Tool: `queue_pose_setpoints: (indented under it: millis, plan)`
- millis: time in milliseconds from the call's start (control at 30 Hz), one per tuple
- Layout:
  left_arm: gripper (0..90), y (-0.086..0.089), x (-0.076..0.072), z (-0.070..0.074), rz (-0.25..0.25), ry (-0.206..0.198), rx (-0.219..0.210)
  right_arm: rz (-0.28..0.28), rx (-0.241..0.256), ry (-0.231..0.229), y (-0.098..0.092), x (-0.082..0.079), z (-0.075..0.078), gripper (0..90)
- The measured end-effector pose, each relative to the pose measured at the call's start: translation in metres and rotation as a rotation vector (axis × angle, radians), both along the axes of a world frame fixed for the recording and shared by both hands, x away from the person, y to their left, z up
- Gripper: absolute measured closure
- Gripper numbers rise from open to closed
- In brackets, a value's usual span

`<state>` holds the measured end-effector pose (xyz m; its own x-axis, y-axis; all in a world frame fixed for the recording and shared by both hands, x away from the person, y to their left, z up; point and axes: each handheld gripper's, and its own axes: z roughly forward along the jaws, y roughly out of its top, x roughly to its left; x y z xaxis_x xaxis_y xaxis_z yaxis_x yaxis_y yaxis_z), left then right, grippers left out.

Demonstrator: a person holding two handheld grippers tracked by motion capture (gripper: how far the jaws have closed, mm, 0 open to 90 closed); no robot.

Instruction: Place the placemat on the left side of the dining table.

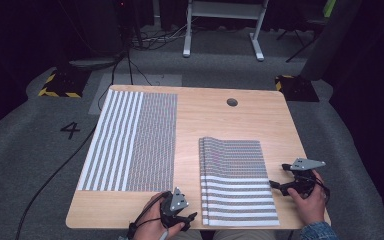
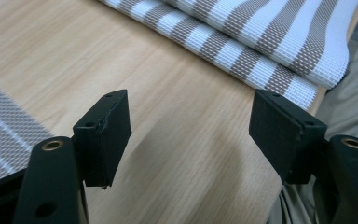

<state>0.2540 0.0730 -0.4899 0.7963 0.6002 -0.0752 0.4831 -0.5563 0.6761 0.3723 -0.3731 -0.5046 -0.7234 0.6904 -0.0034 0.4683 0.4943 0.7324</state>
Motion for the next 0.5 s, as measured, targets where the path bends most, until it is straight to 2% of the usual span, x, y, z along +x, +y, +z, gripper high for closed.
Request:
queue_pose_setpoints:
  millis: [33, 67, 100, 133, 200, 367, 400, 467, 500]
  plan:
    - [29.8, -0.003, 0.000, -0.003, -0.018, 0.004, -0.021, -0.001, 0.000, 0.001, 0.000, 0.000, 0.000, 7.5]
    - [29.8, -0.004, 0.000, -0.003, -0.022, -0.008, -0.008, -0.001, 0.000, 0.001, 0.000, 0.000, 0.000, 7.5]
    - [29.9, -0.005, -0.002, -0.004, -0.013, 0.008, -0.006, -0.001, 0.000, 0.001, 0.000, 0.000, 0.000, 7.5]
    - [30.2, -0.008, -0.001, -0.006, -0.038, 0.000, -0.017, -0.001, 0.000, 0.001, 0.000, 0.000, 0.000, 7.5]
    - [30.3, -0.009, -0.003, -0.006, -0.025, 0.013, -0.006, -0.001, 0.001, 0.002, 0.000, 0.000, 0.000, 7.5]
    - [29.3, -0.012, -0.004, -0.012, -0.019, -0.022, -0.015, -0.001, 0.000, 0.002, 0.000, 0.000, 0.000, 7.5]
    - [29.0, -0.012, -0.002, -0.012, -0.033, -0.047, -0.024, -0.001, 0.000, 0.001, 0.000, 0.000, 0.000, 7.5]
    - [27.9, -0.013, -0.002, -0.015, -0.033, -0.067, -0.033, -0.001, 0.000, 0.002, 0.000, 0.000, 0.000, 7.5]
    - [26.8, -0.012, -0.004, -0.016, -0.021, -0.055, -0.030, -0.001, 0.000, 0.001, 0.000, 0.000, 0.000, 7.5]
